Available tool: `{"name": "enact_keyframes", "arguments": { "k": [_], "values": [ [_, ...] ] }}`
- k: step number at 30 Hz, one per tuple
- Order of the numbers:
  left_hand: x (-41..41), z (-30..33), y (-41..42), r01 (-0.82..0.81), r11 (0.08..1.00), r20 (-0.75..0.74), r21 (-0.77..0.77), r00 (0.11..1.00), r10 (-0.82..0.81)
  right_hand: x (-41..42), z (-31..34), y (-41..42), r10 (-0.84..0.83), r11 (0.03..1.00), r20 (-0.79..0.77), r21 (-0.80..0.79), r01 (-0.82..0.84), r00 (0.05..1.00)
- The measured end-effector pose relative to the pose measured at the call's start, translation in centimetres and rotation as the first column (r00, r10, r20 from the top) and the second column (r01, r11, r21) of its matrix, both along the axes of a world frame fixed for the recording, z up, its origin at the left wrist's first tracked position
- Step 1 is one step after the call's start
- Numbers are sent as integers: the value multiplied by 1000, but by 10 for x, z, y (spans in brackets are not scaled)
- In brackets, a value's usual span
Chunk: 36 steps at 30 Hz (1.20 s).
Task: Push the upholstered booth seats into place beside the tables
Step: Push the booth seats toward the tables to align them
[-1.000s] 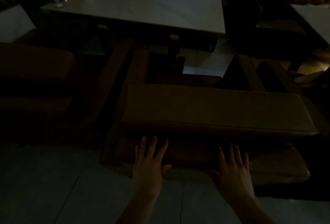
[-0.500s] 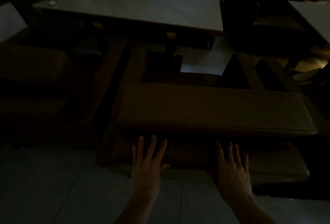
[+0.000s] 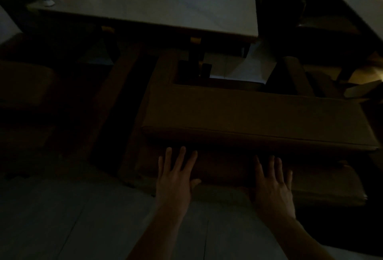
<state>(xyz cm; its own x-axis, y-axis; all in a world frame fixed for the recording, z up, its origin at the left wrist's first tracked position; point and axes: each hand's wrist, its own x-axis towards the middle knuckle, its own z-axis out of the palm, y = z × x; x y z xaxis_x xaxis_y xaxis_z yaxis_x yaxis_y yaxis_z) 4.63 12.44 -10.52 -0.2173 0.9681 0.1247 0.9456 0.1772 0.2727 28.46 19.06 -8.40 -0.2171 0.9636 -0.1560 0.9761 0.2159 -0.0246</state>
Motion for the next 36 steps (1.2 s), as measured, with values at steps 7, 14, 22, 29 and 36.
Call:
{"name": "enact_keyframes", "arguments": {
  "k": [7, 14, 22, 29, 36],
  "values": [
    [-2, 3, 3, -4, 1000, 23, -27, 1000, 4, -2, -3, 4, 15, 999, 36, -36, -13, 999],
    [-5, 7, -2, 5, 998, 41, -70, 999, -2, -1, -7, -2, 25, 999, 80, -30, -23, 996],
    [-2, 10, 0, 30, 993, 15, -110, 999, -29, 0, 10, -2, 2, 997, 71, -74, 4, 997],
    [20, 57, 5, 64, 980, -34, -189, 997, -72, 18, 62, 4, -58, 970, -40, -238, 47, 997],
    [86, 107, 12, 230, 954, -12, -193, 972, -237, 60, 110, -19, -122, 978, -112, -184, 100, 986]
  ]
}}
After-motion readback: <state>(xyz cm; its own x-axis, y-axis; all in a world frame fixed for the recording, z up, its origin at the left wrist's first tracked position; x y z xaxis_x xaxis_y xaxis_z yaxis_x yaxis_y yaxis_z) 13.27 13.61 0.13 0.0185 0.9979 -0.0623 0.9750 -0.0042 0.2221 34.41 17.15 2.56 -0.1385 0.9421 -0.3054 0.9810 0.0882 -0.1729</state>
